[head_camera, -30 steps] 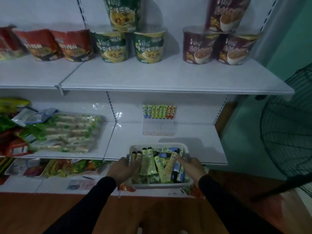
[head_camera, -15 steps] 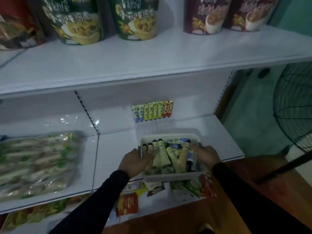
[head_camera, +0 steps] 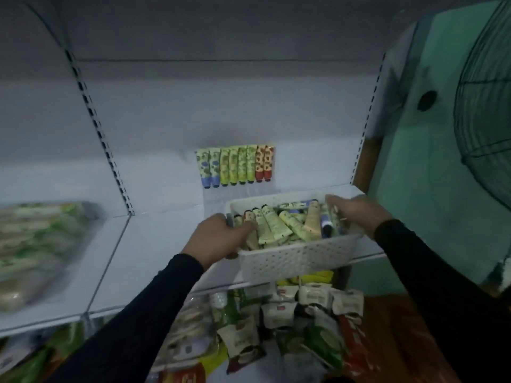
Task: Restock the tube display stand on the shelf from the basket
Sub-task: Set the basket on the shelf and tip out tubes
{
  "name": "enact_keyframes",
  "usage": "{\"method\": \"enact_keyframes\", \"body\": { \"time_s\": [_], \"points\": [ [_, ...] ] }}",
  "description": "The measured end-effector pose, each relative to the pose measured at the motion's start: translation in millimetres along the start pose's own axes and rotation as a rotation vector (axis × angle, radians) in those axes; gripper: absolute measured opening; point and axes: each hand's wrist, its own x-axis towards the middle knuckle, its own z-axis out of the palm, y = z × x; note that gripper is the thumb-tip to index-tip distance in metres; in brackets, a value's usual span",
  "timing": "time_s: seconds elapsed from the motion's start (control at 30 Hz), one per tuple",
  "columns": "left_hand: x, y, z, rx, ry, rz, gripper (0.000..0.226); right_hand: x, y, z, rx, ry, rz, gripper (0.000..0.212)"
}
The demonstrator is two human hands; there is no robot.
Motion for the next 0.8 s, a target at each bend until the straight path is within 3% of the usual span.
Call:
{"method": "enact_keyframes", "body": {
  "time_s": [0.13,0.27,0.43,0.5,0.73,0.8],
  "points": [
    [-7,-4,11,-0.022,0.017,-0.004,0.055,-13,8,3,0.213,-0.022,-0.012,0.058],
    [-9,5,21,-0.052,0.023,-0.032,0.065,-27,8,-1,0.251,-0.055,-0.001,0.054],
    [-3,19,48,-0.161,-0.077,0.025,0.042,-15,23,-25,0.222,0.146,0.031,0.055],
    [5,26,63,-0.184,-0.117,0.040,0.043,-7,33,-37,0.142,0.217,0.015,0.057],
    [41,54,100,-0.154,-0.214,0.086,0.038,12,57,-67,0.192,0.378,0.106,0.022],
    [53,60,105,-0.174,-0.232,0.088,0.037,16,61,-70,0.187,0.427,0.105,0.023]
  ]
}}
